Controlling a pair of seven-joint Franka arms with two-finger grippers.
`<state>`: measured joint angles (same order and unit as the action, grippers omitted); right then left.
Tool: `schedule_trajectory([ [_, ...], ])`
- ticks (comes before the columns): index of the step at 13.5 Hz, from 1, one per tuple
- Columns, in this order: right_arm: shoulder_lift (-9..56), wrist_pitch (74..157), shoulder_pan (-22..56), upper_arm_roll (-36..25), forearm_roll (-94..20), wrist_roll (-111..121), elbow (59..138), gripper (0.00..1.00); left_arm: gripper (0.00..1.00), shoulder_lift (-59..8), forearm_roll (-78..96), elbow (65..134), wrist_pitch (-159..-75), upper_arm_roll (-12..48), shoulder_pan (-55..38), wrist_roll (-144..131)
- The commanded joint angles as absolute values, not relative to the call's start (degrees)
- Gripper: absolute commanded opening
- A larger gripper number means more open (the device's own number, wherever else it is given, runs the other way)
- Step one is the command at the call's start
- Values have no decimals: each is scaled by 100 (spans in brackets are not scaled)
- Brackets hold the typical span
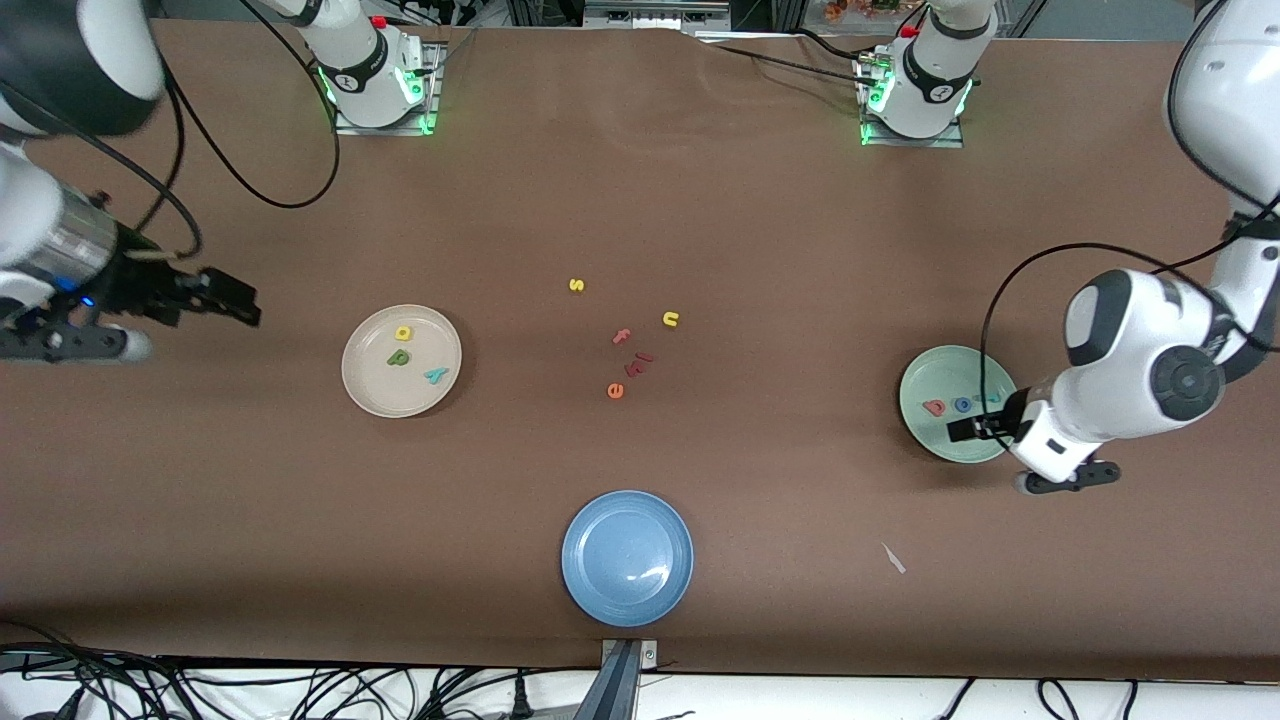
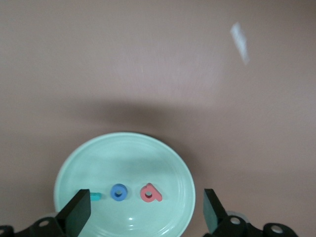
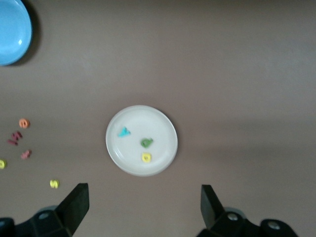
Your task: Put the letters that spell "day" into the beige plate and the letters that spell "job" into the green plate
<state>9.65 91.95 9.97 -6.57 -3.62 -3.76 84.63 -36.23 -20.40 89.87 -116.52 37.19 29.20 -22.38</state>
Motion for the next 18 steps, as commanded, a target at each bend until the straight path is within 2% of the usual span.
schedule_trajectory([
  [1, 21, 9306, 388, 61, 174, -421, 9628, 100, 100, -3200, -2241, 8528, -10919, 3901, 2865, -2215],
  [3, -420, 9998, 221, 70, 150, -396, 10290, 100, 100, -3199, -2224, 7948, -10225, 4034, 2761, -2206],
  [6, -247, 10064, 150, 70, 1, -343, 9881, 100, 100, -3199, -2162, 7498, -9862, 4043, 2663, -2197],
  [8, -246, 9758, 132, 62, -96, -386, 9835, 100, 100, -3199, -2145, 7480, -9861, 4052, 2663, -2189],
  [12, -123, 9677, 193, 96, -97, -413, 9765, 100, 100, -3199, -1338, 7357, -9502, 4087, 2707, -2258],
  [18, -114, 9642, 176, 149, -97, -431, 9765, 100, 100, -3208, -1424, 7286, -9422, 4061, 2663, -2241],
])
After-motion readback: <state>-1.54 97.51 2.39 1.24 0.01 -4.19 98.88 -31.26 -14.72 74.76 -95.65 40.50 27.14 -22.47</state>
